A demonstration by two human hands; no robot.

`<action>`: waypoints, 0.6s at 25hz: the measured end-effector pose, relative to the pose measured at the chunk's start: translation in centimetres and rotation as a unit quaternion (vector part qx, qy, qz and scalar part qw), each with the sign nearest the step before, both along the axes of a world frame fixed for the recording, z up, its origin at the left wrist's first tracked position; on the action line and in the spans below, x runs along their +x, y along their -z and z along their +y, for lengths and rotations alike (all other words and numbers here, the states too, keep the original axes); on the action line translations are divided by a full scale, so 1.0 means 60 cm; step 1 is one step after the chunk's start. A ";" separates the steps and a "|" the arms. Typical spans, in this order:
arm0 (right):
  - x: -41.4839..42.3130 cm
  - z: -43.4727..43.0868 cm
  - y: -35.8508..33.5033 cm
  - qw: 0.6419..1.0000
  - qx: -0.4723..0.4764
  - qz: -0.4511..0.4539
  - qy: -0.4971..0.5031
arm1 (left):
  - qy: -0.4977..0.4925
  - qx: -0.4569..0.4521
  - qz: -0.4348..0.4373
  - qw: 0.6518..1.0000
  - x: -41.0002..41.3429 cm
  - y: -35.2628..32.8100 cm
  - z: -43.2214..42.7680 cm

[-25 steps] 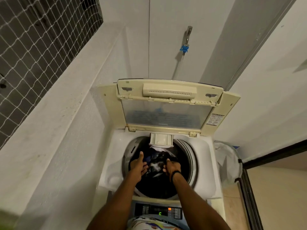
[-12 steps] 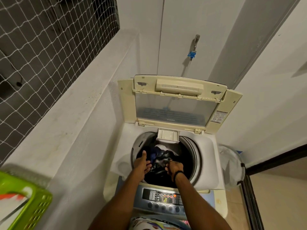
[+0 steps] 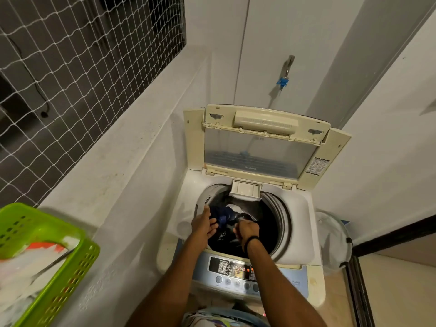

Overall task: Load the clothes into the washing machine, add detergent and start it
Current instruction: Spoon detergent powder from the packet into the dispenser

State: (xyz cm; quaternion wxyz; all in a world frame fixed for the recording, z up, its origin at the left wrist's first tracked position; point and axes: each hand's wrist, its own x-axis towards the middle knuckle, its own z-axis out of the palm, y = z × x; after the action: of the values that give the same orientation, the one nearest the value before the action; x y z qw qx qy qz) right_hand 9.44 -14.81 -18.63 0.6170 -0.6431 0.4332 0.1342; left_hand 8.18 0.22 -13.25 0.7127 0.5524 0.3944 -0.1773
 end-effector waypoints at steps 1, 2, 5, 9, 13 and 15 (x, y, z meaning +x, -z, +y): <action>0.000 0.013 -0.023 1.000 0.008 -0.014 -0.005 | -0.007 0.006 -0.011 1.000 -0.001 -0.006 0.004; 0.002 0.024 -0.042 0.999 0.020 -0.031 -0.012 | -0.014 0.013 -0.025 0.999 -0.001 -0.016 0.007; 0.011 0.054 -0.107 0.994 0.056 -0.080 -0.045 | -0.040 0.036 -0.076 0.996 0.002 -0.069 0.021; 0.025 0.093 -0.207 0.979 0.117 -0.149 -0.077 | -0.105 0.071 -0.158 0.979 -0.005 -0.171 0.053; 0.021 0.159 -0.316 0.959 0.160 -0.196 -0.127 | -0.140 0.122 -0.244 0.952 -0.067 -0.294 0.093; 0.008 0.198 -0.372 0.939 0.192 -0.219 -0.184 | -0.151 0.143 -0.296 0.932 -0.112 -0.357 0.113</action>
State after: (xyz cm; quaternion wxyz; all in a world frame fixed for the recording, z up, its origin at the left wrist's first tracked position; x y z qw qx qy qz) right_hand 9.90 -2.91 3.66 0.7729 -0.5942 0.1274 0.1825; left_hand 1.48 6.97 8.18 0.7286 0.6103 0.2654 0.1621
